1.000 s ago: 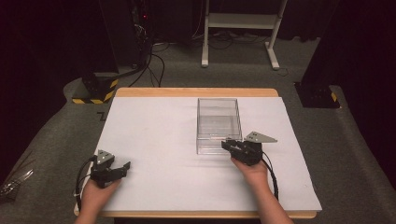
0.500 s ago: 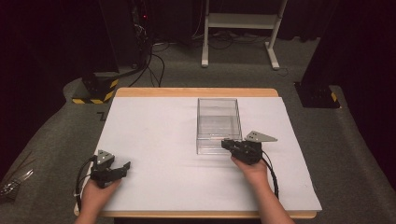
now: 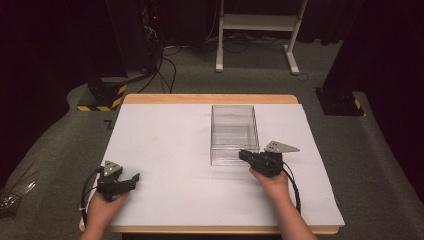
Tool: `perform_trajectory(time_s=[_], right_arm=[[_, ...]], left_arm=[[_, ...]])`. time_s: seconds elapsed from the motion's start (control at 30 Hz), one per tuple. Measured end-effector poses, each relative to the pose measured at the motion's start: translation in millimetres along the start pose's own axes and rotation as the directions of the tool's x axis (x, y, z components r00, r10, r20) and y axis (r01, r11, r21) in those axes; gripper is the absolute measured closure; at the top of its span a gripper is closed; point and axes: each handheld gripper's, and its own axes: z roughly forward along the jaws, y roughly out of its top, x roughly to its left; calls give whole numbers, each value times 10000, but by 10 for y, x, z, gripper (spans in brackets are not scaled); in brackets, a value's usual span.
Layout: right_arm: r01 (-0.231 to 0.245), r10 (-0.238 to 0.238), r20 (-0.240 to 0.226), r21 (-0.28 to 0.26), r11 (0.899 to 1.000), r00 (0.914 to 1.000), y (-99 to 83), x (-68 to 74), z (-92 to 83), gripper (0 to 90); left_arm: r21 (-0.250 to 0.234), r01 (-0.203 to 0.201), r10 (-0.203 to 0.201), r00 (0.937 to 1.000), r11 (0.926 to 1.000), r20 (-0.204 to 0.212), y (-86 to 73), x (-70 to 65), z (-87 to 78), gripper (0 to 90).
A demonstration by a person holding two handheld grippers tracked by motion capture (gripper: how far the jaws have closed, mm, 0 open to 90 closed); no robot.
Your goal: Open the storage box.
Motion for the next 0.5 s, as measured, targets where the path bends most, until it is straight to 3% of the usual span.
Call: perform_trajectory(time_s=[0.5], right_arm=[[170, -170, -85, -27, 9999, 9998, -61, 77, -89, 820]], left_arm=[[0, 0, 0, 10000, 10000, 0, 0, 0, 0, 274]])
